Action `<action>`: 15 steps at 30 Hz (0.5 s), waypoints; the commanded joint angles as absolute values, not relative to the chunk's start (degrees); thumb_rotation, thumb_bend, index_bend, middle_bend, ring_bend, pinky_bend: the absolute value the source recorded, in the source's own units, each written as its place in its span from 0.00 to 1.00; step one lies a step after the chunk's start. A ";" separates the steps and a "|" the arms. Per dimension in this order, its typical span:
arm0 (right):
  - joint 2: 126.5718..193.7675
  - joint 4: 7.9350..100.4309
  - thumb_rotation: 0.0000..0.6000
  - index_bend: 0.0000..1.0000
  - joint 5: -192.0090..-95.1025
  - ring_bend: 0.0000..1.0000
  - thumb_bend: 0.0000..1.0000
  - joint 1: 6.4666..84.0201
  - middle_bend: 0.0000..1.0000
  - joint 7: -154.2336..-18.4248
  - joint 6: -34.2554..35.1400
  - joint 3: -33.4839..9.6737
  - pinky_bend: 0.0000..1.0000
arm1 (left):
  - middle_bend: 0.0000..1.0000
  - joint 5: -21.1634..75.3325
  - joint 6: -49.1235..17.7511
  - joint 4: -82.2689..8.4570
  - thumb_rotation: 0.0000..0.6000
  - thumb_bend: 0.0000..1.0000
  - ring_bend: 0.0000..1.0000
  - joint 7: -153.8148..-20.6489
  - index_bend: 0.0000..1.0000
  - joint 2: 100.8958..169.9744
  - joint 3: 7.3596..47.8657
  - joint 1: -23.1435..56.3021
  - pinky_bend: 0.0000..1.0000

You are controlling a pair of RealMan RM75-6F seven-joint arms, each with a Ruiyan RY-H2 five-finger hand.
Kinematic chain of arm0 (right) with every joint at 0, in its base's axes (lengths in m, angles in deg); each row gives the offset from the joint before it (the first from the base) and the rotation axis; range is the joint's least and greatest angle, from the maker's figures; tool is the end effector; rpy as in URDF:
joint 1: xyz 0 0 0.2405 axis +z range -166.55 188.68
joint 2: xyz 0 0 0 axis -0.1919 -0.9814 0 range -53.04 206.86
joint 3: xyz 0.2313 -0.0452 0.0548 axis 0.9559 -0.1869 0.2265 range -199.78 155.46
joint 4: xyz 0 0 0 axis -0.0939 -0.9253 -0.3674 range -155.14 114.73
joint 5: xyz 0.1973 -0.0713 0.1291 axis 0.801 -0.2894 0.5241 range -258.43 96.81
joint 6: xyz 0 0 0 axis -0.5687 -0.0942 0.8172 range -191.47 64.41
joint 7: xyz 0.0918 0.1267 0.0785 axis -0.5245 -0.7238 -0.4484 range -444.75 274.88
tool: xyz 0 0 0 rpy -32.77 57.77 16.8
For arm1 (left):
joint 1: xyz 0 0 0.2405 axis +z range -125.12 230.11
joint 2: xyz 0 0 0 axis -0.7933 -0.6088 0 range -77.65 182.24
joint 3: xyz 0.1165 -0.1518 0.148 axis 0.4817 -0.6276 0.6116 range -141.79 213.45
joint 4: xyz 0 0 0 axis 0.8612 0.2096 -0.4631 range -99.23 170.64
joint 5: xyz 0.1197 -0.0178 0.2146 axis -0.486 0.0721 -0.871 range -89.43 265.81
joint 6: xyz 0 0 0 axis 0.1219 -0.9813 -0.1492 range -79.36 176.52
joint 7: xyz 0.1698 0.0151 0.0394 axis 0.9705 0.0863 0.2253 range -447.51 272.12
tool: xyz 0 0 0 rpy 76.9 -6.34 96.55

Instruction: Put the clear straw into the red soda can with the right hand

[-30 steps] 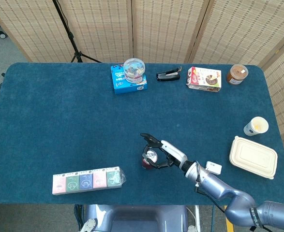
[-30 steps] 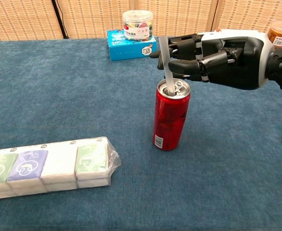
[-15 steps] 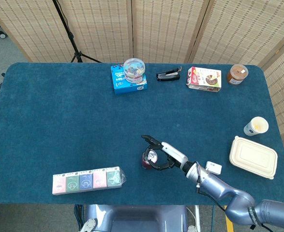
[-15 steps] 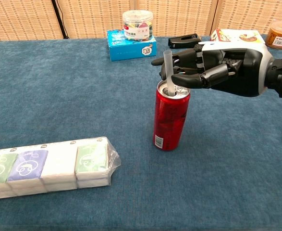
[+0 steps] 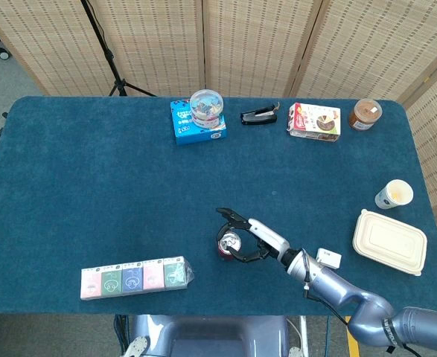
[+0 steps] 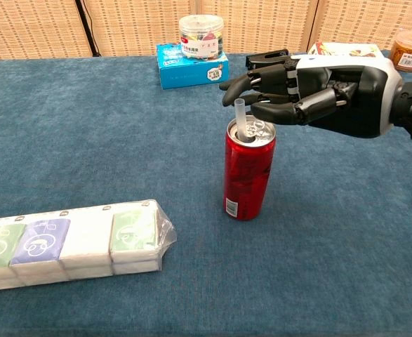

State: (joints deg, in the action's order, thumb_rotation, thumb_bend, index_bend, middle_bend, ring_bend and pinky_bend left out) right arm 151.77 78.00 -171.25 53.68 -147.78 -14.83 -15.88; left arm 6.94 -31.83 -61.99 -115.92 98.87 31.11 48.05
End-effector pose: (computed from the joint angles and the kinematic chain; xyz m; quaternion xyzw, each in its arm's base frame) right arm -0.0851 -0.3091 -0.0397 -0.5384 0.7046 -0.4620 0.0133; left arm -0.3317 0.2190 0.2093 -0.5035 -0.4909 -0.4504 0.5501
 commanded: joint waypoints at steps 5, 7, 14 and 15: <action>149.91 79.58 1.00 0.33 -171.90 0.00 0.56 53.77 0.00 -147.56 -12.48 -15.60 0.00 | 0.00 6.83 -31.99 -61.76 1.00 0.00 0.00 -116.40 0.00 98.82 31.12 48.13 0.00; 149.08 80.12 1.00 0.31 -171.98 0.00 0.56 53.76 0.00 -147.03 -11.75 -15.36 0.00 | 0.00 6.81 -31.98 -61.68 1.00 0.00 0.00 -116.51 0.00 98.81 31.13 48.13 0.00; 144.15 82.57 1.00 0.19 -170.67 0.00 0.47 52.99 0.00 -142.37 -8.55 -13.51 0.00 | 0.00 6.51 -32.39 -61.39 1.00 0.00 0.00 -117.15 0.00 98.77 31.22 48.35 0.00; 143.33 82.70 1.00 0.17 -170.04 0.00 0.41 52.75 0.00 -140.02 -8.27 -13.29 0.00 | 0.00 6.49 -32.52 -61.33 1.00 0.00 0.00 -117.16 0.00 98.81 31.24 48.42 0.00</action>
State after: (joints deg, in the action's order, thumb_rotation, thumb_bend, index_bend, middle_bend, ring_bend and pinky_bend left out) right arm 144.85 82.21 -171.07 53.21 -143.22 -9.16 -13.98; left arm 6.50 -32.48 -61.36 -117.15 98.80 31.22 48.39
